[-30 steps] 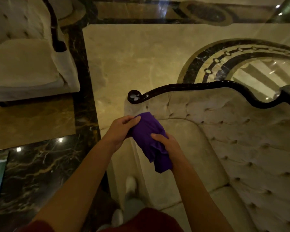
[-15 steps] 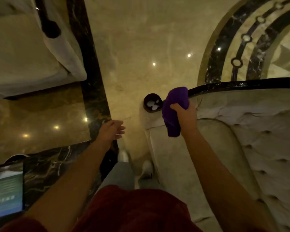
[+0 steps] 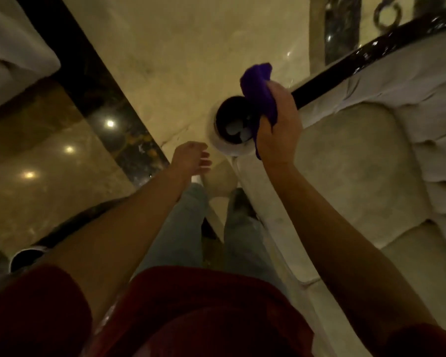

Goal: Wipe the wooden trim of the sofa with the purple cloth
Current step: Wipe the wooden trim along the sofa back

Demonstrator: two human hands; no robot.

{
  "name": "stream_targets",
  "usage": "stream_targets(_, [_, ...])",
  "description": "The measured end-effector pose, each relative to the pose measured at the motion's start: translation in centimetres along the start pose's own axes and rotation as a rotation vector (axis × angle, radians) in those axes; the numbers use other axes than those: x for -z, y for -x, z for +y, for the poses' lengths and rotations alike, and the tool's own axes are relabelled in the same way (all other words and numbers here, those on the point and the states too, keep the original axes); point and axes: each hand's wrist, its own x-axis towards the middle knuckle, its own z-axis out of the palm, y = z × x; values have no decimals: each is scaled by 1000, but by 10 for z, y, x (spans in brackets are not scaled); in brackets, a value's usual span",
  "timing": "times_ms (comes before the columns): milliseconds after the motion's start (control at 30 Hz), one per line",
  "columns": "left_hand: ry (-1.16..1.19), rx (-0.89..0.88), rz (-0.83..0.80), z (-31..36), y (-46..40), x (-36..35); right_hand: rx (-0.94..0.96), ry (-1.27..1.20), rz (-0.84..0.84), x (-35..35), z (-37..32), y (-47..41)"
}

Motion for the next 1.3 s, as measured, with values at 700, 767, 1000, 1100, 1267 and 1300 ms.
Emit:
stream_targets(700, [-305, -530, 438, 5, -40, -42, 827, 698, -252, 2, 74, -31])
stream_targets(767, [-334, -619, 419, 14, -28, -47, 832, 748, -244, 24, 74, -48])
stream_targets(1000, [-728, -1114, 498, 20, -14, -77, 662, 796, -161, 79, 79, -98])
stream_targets(1100, [-825, -1151, 444, 23, -12, -103, 621, 789, -71, 102, 84, -121])
stream_targets(1267, [-866, -1140, 364, 43, -8, -157, 581, 800, 12, 127, 98, -149])
stream_targets(1300, [-806, -1167, 265, 48, -5, -172, 577, 809, 26, 132, 100, -154])
